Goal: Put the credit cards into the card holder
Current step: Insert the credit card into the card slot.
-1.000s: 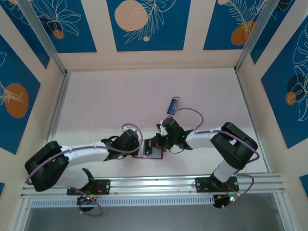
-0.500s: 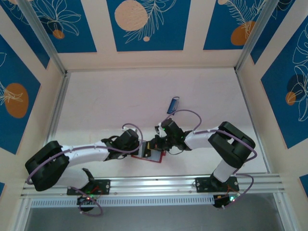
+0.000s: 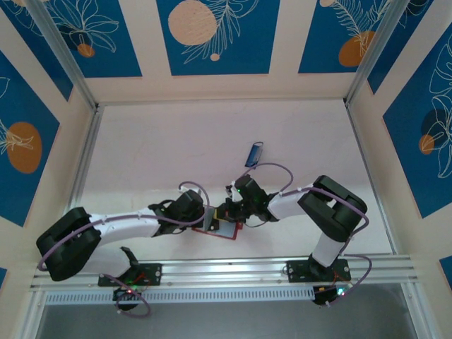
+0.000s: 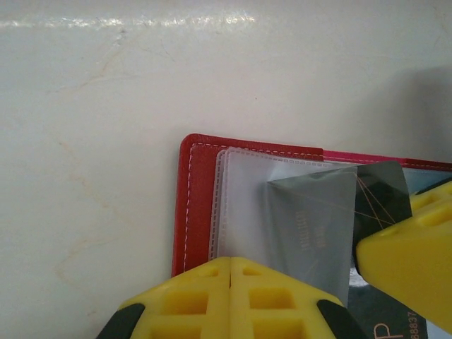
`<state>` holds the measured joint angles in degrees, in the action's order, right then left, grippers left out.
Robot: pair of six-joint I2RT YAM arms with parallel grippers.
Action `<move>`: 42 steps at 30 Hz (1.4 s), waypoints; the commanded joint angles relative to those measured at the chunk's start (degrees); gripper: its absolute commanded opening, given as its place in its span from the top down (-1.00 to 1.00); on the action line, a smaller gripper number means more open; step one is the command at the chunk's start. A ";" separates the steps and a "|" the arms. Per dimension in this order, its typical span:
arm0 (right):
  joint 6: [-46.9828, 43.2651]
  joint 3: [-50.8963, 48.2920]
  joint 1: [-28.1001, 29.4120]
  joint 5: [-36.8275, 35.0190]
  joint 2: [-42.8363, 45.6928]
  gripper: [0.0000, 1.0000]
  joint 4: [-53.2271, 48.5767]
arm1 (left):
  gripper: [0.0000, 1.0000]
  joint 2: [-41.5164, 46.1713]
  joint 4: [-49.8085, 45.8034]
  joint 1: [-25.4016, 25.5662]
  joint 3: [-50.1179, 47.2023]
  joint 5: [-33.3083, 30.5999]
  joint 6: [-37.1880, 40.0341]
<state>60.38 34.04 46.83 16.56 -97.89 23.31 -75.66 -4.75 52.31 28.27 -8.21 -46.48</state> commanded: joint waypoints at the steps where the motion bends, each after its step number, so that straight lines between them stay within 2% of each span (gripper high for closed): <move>1: 2.20 -0.62 0.98 -4.63 -2.92 1.00 -3.01 | 1.00 -0.35 -6.72 1.43 -3.19 0.52 -1.44; 12: 1.85 1.90 1.23 -4.71 -4.68 1.00 -4.47 | 0.99 3.97 -8.49 2.69 -6.31 -1.68 -4.51; 16: 1.28 2.48 1.69 -4.84 -4.31 0.99 -5.72 | 0.92 7.15 -11.44 2.70 -5.55 -4.05 -4.41; 24: -3.42 4.64 2.96 -6.37 -0.23 0.78 -13.88 | 0.81 12.40 -15.88 2.53 -5.77 -7.73 -5.73; 33: -8.35 8.49 4.02 -6.38 2.84 0.43 -22.88 | 0.82 9.48 -13.50 1.48 -5.14 -6.89 -4.70; 42: -11.19 12.67 4.01 -3.28 1.86 0.36 -27.98 | 0.87 6.37 -11.14 1.30 -4.41 -5.94 -3.27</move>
<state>51.33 44.66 50.63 11.88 -96.16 -0.23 -66.89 -18.35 54.02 24.25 -14.70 -50.52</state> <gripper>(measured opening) 0.323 0.073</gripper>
